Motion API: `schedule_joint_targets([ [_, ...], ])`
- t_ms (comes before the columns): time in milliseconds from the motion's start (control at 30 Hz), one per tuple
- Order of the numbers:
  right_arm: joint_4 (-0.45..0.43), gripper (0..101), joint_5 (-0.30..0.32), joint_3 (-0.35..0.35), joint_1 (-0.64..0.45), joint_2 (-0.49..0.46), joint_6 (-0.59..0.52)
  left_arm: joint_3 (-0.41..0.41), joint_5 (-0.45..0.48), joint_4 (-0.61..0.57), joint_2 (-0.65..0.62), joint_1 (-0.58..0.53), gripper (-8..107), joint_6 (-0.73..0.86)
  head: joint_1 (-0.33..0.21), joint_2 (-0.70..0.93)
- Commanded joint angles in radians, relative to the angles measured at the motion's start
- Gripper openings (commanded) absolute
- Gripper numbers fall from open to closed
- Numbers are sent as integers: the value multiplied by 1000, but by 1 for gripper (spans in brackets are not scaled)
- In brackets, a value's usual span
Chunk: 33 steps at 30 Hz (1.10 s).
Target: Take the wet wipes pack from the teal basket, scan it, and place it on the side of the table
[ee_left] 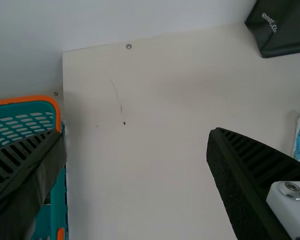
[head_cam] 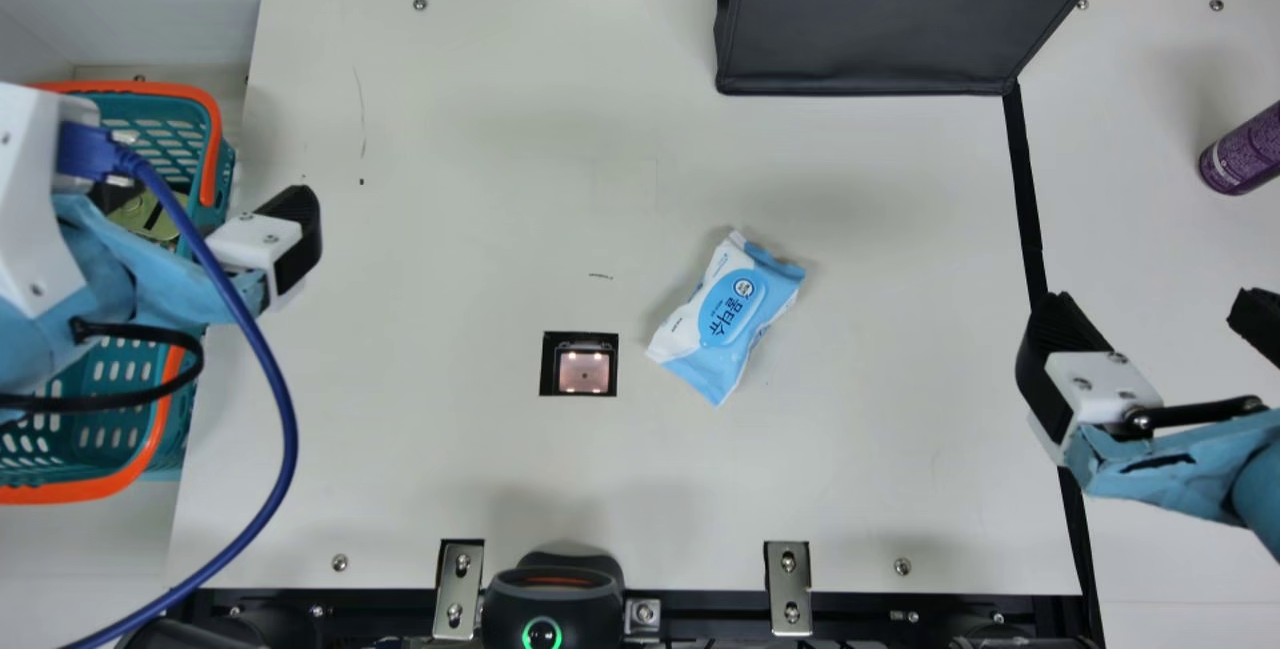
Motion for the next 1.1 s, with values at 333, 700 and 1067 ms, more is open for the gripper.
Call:
schedule_joint_targets([
  [333,46,95,-3,20,105,69,-26,0,2,0,0,0,90,0,-29,2],
  [700,125,95,-26,60,207,181,-62,0,2,0,0,0,90,0,-29,2],
  [1067,134,95,-129,96,317,369,92,0,2,0,0,0,90,0,-29,2],
])
